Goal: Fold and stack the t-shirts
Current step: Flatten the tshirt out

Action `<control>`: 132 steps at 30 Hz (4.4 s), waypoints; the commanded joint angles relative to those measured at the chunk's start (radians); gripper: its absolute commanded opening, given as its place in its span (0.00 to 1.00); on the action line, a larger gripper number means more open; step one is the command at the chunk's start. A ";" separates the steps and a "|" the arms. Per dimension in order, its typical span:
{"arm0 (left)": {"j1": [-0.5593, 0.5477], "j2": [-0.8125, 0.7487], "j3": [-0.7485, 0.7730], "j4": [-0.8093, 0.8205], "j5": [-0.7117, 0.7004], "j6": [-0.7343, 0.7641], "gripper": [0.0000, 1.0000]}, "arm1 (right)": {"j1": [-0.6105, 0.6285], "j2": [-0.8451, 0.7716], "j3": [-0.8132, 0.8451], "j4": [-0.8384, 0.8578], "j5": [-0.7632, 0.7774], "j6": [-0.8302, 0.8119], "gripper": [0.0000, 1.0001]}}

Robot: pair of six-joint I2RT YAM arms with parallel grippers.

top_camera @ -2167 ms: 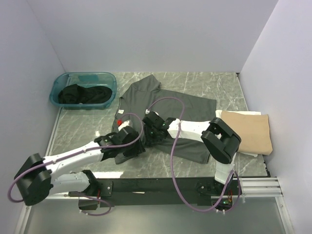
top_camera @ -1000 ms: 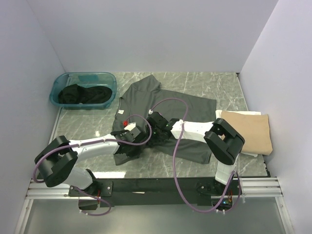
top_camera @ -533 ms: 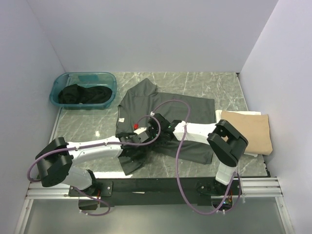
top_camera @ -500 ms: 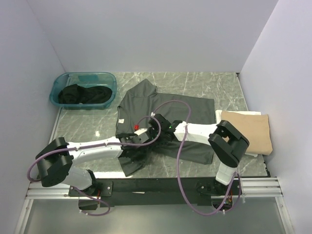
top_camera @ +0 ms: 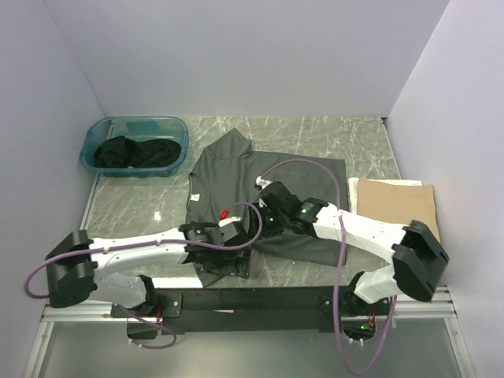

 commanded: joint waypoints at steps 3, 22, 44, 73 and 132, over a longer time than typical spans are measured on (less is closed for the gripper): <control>0.022 -0.136 0.073 -0.081 -0.126 -0.006 1.00 | 0.036 -0.100 -0.062 0.017 -0.006 -0.033 0.52; 0.605 -0.031 -0.155 0.347 0.004 0.071 0.99 | 0.233 0.184 -0.027 0.209 0.001 0.102 0.54; 0.633 0.080 -0.044 0.163 -0.287 -0.021 0.55 | 0.233 0.264 0.005 0.206 -0.027 0.126 0.20; 0.785 -0.046 -0.115 0.219 -0.218 0.078 0.01 | 0.227 0.184 -0.075 0.250 -0.032 0.102 0.00; 0.362 -0.425 -0.329 -0.127 -0.017 -0.291 0.99 | -0.235 -0.661 -0.389 -0.305 0.421 0.295 0.96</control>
